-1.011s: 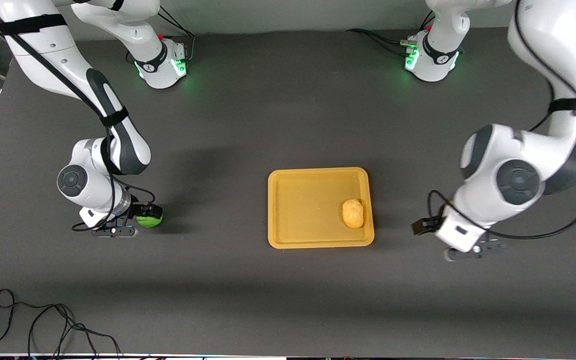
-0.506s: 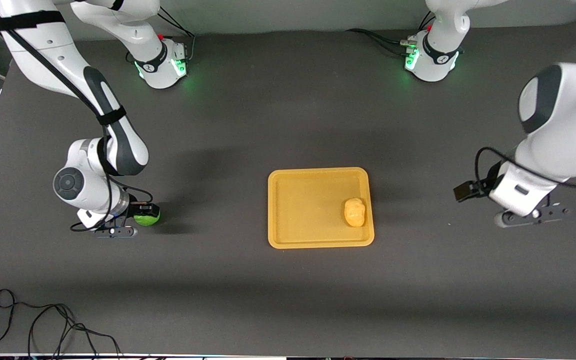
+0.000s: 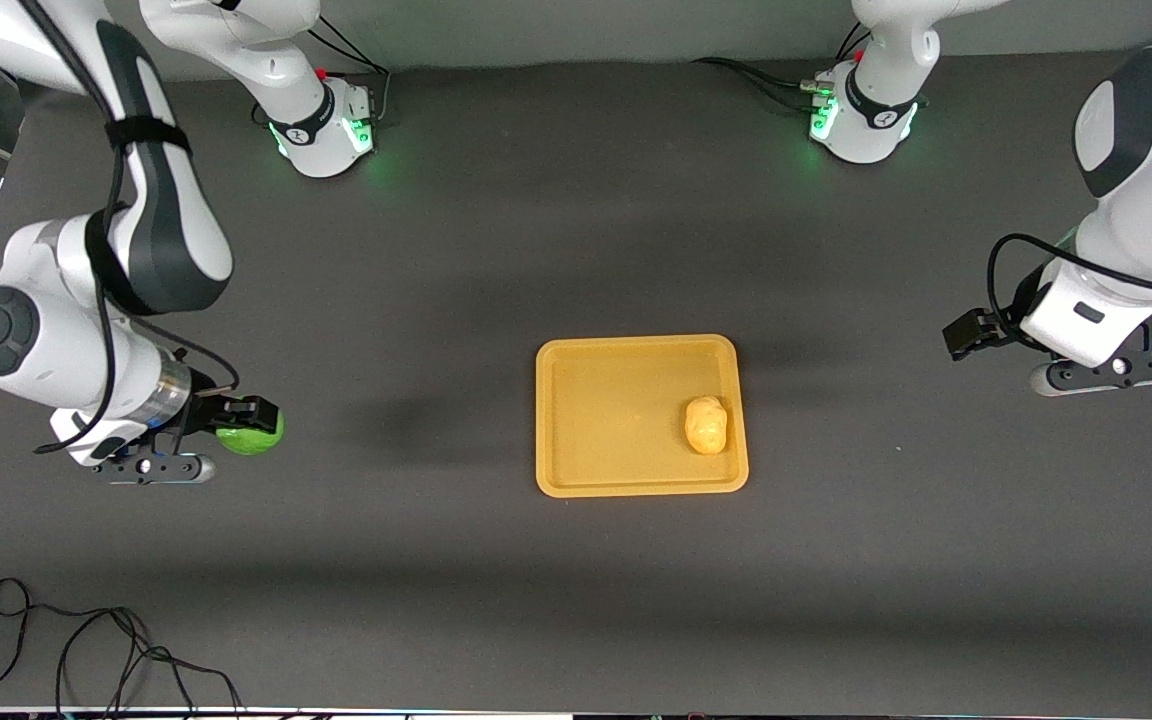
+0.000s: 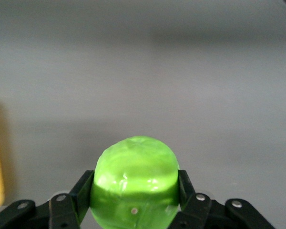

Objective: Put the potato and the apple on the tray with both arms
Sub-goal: 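Carry the green apple onto the tray with the right gripper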

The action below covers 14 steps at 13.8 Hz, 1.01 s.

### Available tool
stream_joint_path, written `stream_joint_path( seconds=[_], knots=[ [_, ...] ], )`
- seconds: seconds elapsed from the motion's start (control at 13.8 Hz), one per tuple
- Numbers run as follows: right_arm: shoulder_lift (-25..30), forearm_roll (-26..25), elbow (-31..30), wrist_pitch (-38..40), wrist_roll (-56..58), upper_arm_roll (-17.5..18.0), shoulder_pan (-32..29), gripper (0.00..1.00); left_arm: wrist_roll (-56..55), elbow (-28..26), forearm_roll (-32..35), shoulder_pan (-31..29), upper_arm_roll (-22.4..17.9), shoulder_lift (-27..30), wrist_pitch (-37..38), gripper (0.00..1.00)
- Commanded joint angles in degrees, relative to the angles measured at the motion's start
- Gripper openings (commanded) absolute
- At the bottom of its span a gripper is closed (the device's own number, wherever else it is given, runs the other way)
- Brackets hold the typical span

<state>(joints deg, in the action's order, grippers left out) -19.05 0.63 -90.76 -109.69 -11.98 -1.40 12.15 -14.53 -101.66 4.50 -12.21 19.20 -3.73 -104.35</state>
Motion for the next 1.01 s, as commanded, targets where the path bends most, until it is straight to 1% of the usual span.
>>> stream_joint_path(
  seconds=[0.0,0.14,0.22,0.36,0.51,0.58,0.72,0.94],
  knots=[
    [-9.57,-0.46,15.39,5.87,-11.53,-0.44,9.0,0.44,1.78,-1.0,-0.89,-1.5,0.04,0.66,-0.68,1.0],
    [-14.33,-0.46,21.65,7.2,-18.92,-0.44,13.93,0.44,1.43,1.45,-0.2,-1.42,-0.04,-0.48,0.71,1.0],
    [-17.05,-0.46,24.72,7.12,-23.05,-0.44,16.39,0.44,1.86,2.68,0.07,-1.5,-0.04,-0.83,2.9,1.0],
    [-23.11,-0.46,31.75,7.12,-30.35,-0.44,21.66,0.43,2.39,5.06,0.07,-4.56,-0.13,-1.01,4.33,1.0],
    [-28.91,-0.81,37.38,5.46,-36.86,-0.53,26.67,0.42,6.94,5.77,-0.1,-4.67,-0.22,-1.19,4.86,1.0],
    [-30.85,-0.81,38.89,3.62,-38.45,-0.53,28.09,0.42,7.75,5.68,-0.02,-4.58,-0.13,-1.19,5.21,1.0],
    [-33.32,-0.81,38.99,-1.56,-40.4,-0.44,30.55,0.42,7.5,5.77,0.07,-4.14,-0.13,-1.8,7.92,1.0],
    [-37.45,-1.07,39.08,-5.35,-41.46,-0.88,33.46,0.41,7.5,6.03,-0.19,-4.05,-0.13,-1.89,7.58,1.0]
  ],
)
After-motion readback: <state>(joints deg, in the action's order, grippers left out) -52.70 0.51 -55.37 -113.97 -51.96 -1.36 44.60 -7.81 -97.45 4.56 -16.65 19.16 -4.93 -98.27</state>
